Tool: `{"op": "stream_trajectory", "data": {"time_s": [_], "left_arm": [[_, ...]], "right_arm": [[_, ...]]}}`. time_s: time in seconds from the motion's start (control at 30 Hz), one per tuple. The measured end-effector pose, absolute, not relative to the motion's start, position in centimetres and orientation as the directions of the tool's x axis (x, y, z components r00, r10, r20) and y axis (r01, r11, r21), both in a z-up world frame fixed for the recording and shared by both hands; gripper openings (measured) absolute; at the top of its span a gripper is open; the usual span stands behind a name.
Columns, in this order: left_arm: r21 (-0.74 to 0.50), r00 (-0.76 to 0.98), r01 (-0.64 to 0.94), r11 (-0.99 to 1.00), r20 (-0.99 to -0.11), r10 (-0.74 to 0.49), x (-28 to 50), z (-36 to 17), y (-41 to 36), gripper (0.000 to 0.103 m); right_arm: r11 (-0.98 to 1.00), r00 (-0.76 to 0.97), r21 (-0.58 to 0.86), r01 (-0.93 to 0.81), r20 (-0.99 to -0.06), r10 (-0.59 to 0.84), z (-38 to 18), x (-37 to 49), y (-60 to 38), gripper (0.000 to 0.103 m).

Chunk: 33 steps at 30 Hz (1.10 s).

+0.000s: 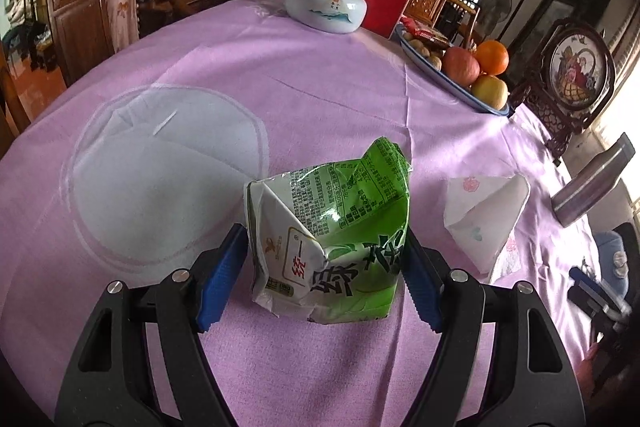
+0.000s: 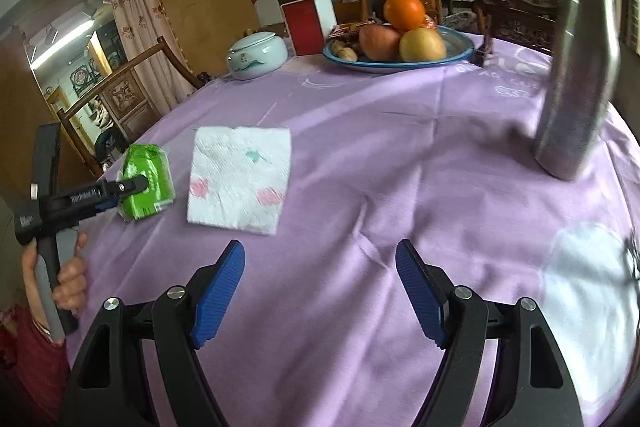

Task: Collect trash
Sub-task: 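Grasp the white tissue with the right tool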

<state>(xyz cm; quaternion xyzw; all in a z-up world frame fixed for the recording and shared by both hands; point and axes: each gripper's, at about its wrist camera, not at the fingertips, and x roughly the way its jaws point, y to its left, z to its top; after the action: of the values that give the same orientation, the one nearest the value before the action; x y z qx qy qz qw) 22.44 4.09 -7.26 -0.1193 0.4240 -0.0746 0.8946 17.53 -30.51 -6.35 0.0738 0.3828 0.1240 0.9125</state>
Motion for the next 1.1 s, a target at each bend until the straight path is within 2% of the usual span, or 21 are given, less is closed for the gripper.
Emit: {"op": "stream_trajectory", "data": {"time_s": [0.1,0.27,0.43,0.77,1.1], "left_arm": [[-0.265,0.633,0.028,0.964,-0.742,-0.222,22.4,-7.2,4.0,0.073],[-0.309,0.632,-0.015,0.951,-0.74,-0.231,22.6,-7.4,5.2,0.073],[-0.33,0.628,-0.041,0.943,-0.742,-0.233,22.8,-7.5,5.8,0.073],[-0.289,0.632,-0.044,0.956,-0.749,-0.198,23.0,-7.4,5.2,0.073],[-0.29,0.616,-0.06,0.955,-0.764,-0.193,23.3,-7.9,5.4,0.074]], "right_arm": [[0.947,0.667,0.239,-0.214,-0.672,0.32,-4.8,19.9,-28.6,0.077],[0.935,0.669,0.24,-0.262,-0.653,0.355,-3.8,23.1,-25.5,0.084],[0.924,0.646,0.259,-0.281,-0.661,0.382,-5.0,25.0,-23.2,0.084],[0.931,0.609,0.265,-0.25,-0.705,0.365,-8.2,26.1,-23.8,0.089],[0.942,0.615,0.2,-0.271,-0.716,0.329,-9.1,25.8,-22.8,0.088]]}}
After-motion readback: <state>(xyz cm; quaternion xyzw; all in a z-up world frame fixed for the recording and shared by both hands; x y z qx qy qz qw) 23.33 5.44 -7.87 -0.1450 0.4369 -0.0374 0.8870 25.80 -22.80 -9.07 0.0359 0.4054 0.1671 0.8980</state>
